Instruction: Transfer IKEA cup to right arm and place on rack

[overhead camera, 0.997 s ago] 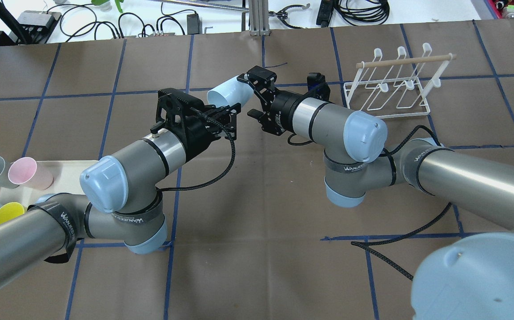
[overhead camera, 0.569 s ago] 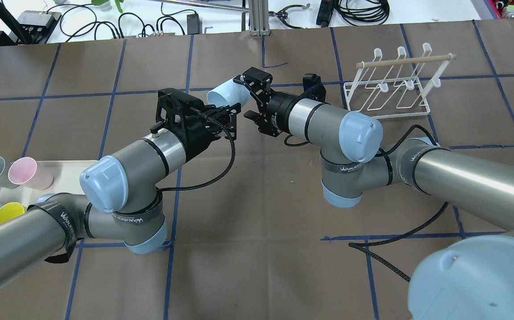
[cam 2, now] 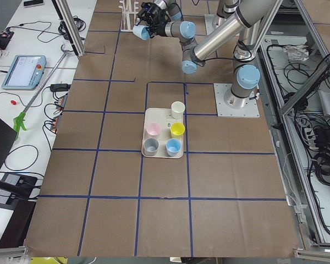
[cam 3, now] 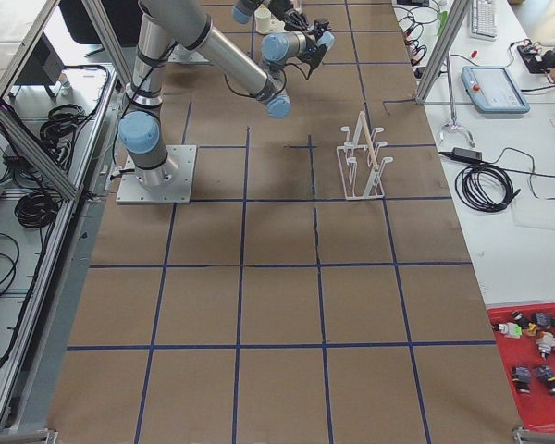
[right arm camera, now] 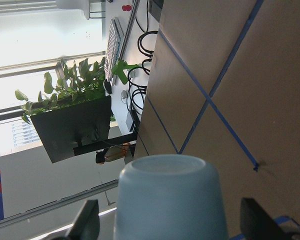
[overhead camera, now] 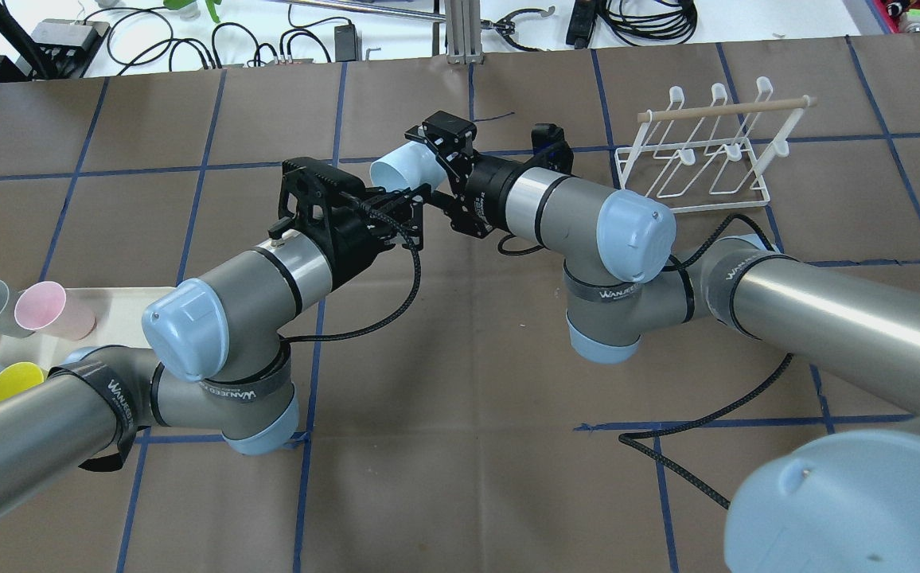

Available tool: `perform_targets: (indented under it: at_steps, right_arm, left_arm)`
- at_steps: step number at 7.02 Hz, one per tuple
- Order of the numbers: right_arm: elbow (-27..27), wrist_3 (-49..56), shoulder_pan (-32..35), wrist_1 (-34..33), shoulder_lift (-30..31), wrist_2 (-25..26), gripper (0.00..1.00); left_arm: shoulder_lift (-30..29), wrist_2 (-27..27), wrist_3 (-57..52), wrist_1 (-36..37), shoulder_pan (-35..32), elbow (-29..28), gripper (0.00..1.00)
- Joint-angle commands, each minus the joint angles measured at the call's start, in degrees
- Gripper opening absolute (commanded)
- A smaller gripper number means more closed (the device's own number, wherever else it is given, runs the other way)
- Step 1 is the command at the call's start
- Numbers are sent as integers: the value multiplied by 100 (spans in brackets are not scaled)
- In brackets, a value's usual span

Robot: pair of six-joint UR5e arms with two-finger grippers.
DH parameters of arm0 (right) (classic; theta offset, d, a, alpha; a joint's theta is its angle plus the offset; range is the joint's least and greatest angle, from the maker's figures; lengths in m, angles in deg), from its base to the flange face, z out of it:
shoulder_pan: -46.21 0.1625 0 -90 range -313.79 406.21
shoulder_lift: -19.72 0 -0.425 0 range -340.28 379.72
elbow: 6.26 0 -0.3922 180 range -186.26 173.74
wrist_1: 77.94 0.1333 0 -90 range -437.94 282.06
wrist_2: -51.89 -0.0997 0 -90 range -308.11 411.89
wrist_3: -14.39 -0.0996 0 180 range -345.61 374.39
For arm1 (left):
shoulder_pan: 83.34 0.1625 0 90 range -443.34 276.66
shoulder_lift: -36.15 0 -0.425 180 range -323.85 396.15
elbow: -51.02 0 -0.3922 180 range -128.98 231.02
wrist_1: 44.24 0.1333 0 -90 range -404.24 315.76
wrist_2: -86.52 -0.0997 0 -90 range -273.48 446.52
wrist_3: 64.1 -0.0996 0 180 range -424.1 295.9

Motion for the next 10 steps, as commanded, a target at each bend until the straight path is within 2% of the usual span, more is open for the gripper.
perform_targets:
  at_steps: [1,5,6,10]
  right_arm:
    - [23,-12,8,1,-23,-4,99]
    - [23,-12,43,9,-75,5,99]
    - [23,-21,43,9,-67,5,94]
    - [23,-21,35,9,-32,-13,58]
  left_arm:
    - [1,-1,0,0,0,0,0]
    - [1,8,0,0,0,0,0]
    - [1,8,0,0,0,0,0]
    - [1,8,0,0,-9,0,0]
